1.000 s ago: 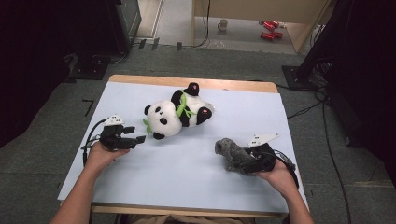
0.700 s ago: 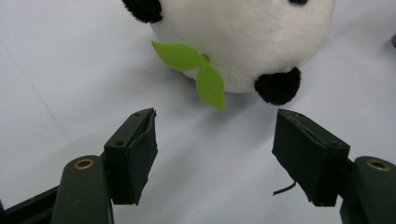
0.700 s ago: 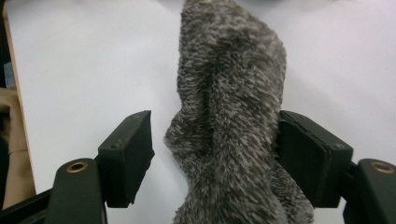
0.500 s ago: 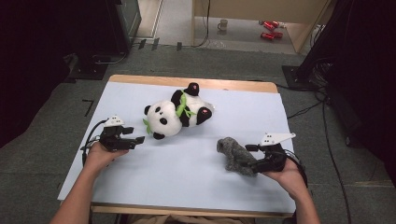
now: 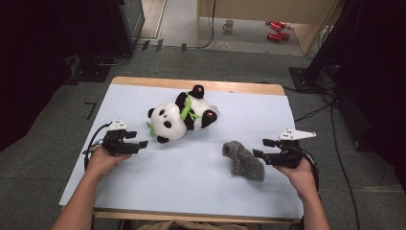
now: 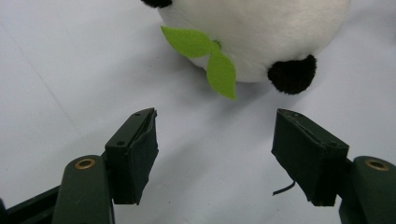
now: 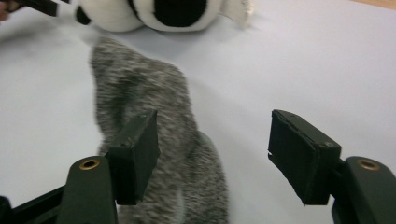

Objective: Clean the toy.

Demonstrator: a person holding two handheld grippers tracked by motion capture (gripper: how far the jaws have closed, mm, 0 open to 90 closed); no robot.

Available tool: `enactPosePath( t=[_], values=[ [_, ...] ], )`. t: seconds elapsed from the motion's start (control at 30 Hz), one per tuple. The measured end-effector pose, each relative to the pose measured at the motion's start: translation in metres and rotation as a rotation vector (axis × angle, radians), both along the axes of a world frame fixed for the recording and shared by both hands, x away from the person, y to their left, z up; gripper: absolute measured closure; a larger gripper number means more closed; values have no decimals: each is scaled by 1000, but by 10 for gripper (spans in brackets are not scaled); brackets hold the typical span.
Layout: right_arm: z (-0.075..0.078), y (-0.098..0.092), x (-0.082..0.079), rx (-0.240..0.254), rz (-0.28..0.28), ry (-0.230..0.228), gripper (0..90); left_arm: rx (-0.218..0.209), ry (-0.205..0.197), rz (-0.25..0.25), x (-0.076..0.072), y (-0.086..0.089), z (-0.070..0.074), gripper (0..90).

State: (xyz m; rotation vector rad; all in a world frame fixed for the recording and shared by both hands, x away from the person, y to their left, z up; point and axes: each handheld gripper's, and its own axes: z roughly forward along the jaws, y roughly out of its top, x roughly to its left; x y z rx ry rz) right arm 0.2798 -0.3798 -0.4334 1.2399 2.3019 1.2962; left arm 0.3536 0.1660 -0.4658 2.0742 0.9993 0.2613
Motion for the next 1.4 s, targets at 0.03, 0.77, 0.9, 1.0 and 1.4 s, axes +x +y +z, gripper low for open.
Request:
enactPosePath(
  t=[0.03,0.77,0.9,1.0,1.4],
  values=[
    [-1,-2,2,-7,-10,-1,339,0,0,0,0,0,0,307],
    [-45,-3,42,-198,-199,63,364,95,24,1,3,1,-13,318],
    [-51,-4,46,-223,-211,82,367,123,34,1,4,2,-18,315],
    [-54,-4,47,-255,-218,83,368,106,29,-5,4,5,-20,316],
    [-61,-7,43,-235,-221,43,350,78,9,-23,2,7,-24,285]
  ],
)
